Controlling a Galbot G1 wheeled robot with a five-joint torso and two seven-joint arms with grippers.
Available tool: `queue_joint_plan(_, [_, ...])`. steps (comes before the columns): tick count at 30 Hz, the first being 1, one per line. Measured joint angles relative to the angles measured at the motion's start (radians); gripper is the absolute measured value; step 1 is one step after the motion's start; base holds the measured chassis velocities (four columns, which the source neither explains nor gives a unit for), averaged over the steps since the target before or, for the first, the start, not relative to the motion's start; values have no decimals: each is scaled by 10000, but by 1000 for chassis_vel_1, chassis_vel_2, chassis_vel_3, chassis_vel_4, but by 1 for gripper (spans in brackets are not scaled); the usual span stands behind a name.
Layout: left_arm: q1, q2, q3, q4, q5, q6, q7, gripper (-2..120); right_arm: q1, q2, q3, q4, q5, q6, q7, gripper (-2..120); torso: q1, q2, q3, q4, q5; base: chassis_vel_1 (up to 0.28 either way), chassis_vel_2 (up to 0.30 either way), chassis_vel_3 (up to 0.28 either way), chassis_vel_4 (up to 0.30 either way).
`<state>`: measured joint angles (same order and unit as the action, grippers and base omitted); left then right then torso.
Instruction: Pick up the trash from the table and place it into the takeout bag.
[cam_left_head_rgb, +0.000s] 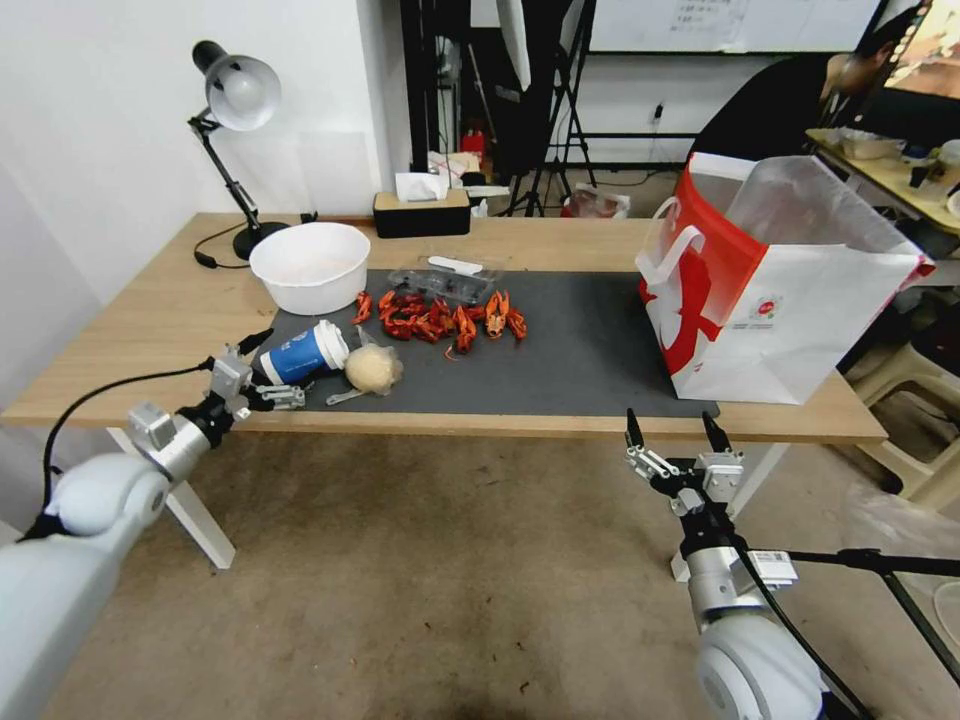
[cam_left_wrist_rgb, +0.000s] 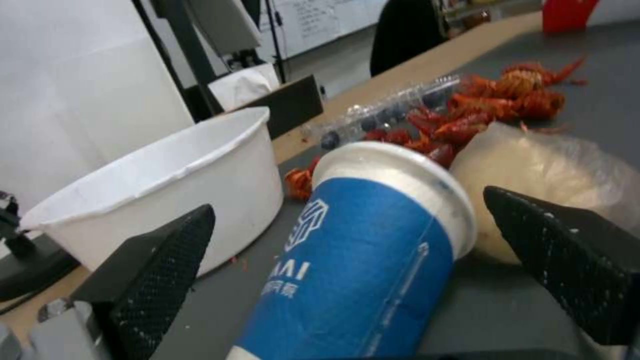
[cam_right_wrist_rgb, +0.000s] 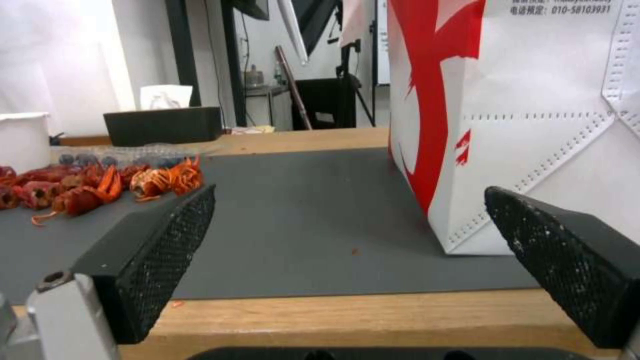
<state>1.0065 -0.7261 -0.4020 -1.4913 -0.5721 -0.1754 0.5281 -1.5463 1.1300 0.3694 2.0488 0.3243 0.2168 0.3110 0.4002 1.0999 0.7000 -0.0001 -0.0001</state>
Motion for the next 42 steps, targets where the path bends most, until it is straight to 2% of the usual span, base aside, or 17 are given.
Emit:
queue_joint_plan(2, [-227,164,165,197,-10,39,233,98,10,7,0,-8,-6,-4,1,100,-1,0,0,0,-1,0,0,0,0])
queue_joint_plan(5, [-682,607,464,641,22,317,1232,95,15,36,-3,-23,-23,-10,2,100,-3,0,0,3,0,0,0,0,0])
queue_joint_plan(7, [-734,649,493,685,31,346,1352,95,17,41,-4,-26,-26,-10,2,100,-2,0,0,3,1,0,0,0,0])
queue_joint_plan(8, [-956,802,619,870,76,470,1824,95,31,62,-11,-45,-40,-11,3,100,-2,0,0,3,1,0,0,0,0])
queue_joint_plan(9, [-1113,869,722,1000,116,513,2003,94,50,81,-26,-66,-57,-13,3,100,-2,1,0,3,0,0,0,0,0])
queue_joint_plan(15, [-1610,938,1173,1418,133,542,2157,93,115,145,-80,-102,-97,-22,15,100,-2,2,1,0,0,0,0,0,0])
queue_joint_plan(17, [-1777,927,1329,1577,147,541,2198,86,128,151,-81,-108,-99,-31,32,100,-2,2,0,1,0,0,0,0,0])
queue_joint_plan(19, [-1813,918,1359,1615,150,540,2219,85,129,151,-80,-108,-99,-33,35,100,-2,2,0,1,1,0,0,0,0])
queue_joint_plan(20, [-1901,892,1430,1718,163,537,2312,78,130,149,-70,-109,-100,-35,49,100,-2,1,1,1,0,0,0,0,0])
queue_joint_plan(23, [-1965,881,1480,1789,172,526,2362,72,129,146,-52,-109,-100,-36,60,100,-2,1,0,0,0,0,0,0,0])
queue_joint_plan(25, [-2021,841,1527,1873,210,421,2455,58,129,150,-33,-127,-102,-39,75,100,-3,2,0,2,2,0,0,0,0])
queue_joint_plan(27, [-2022,831,1528,1885,217,402,2487,55,130,152,-32,-132,-105,-40,75,100,-2,2,0,1,2,0,0,0,0])
queue_joint_plan(29, [-2033,808,1527,1955,256,298,2665,43,139,161,-31,-149,-113,-42,80,100,-2,2,-1,2,3,0,0,0,0])
queue_joint_plan(31, [-2048,804,1527,1991,274,229,2758,39,146,163,-30,-151,-117,-47,85,100,-2,2,0,2,3,0,0,0,0])
queue_joint_plan(33, [-2063,803,1516,2022,304,99,2890,28,156,165,-30,-152,-121,-58,97,100,-2,2,0,1,2,0,0,0,0])
queue_joint_plan(39, [-2103,789,1400,1989,376,-173,2918,13,159,165,-24,-151,-128,-74,111,100,-2,1,0,0,-1,0,0,0,0])
queue_joint_plan(42, [-2172,798,1313,1687,116,-266,2907,7,155,164,-24,-132,-128,-83,115,100,-2,2,0,2,0,0,0,0,0])
